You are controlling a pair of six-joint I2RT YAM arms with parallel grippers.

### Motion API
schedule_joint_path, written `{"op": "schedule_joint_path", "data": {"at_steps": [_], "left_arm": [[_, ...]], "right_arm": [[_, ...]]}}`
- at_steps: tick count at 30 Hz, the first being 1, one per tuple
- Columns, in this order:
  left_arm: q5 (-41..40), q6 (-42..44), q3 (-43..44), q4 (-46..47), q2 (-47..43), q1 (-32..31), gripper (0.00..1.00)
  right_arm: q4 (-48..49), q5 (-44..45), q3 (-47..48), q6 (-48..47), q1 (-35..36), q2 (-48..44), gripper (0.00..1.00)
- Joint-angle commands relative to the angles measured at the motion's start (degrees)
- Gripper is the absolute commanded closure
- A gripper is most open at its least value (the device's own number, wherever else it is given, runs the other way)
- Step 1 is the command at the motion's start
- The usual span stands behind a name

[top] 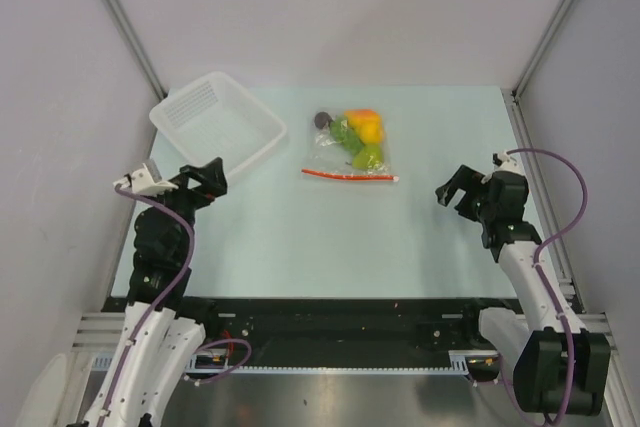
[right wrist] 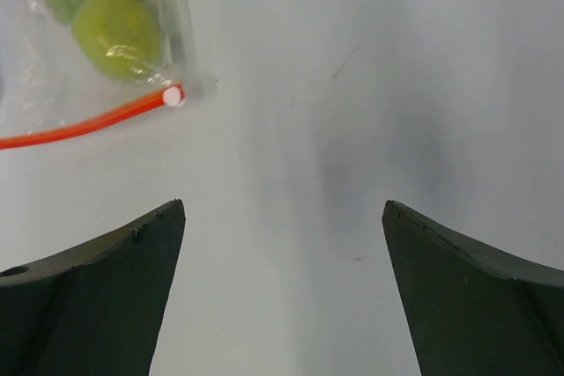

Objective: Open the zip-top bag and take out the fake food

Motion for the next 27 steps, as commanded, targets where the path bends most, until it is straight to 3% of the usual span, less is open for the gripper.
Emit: {"op": "schedule_joint_path", "data": {"at_steps": [1, 3, 8, 10, 20, 25, 27], "left_arm": [[24.05, -1.28, 1.43, -1.45, 0.84, -0.02, 0.0], [30.13, -1.54, 1.52, -0.49, 2.61, -0.02, 0.0], [45.52, -6.19, -1.28, 8.73, 8.23, -0.11, 0.01], [48.08, -7.78, -1.91, 12.42, 9.46, -1.16, 0.01], [42.12, -2.77, -0.14, 10.59, 18.43, -20.13, 0.06], [39.75, -2.86, -0.76, 12.96, 22.38, -27.52, 0.11], [39.13, -2.86, -1.03, 13.49, 23.35, -30.41, 0.13]], "right_arm": [[-0.29, -9.24, -0.32, 2.35, 0.24, -2.8, 0.0], [3.74, -16.51, -0.85, 2.26, 0.32, -1.66, 0.0], [6.13, -19.8, 1.33, 3.49, 0.59, 5.71, 0.0], [6.39, -21.56, 2.57, 3.84, 0.68, 9.74, 0.0], [12.8, -28.15, 11.27, 7.7, 4.45, 25.65, 0.01], [19.74, -30.53, 15.05, 12.98, 5.07, 34.63, 0.12], [19.76, -30.44, 18.65, 11.94, 5.42, 38.74, 0.13]]}}
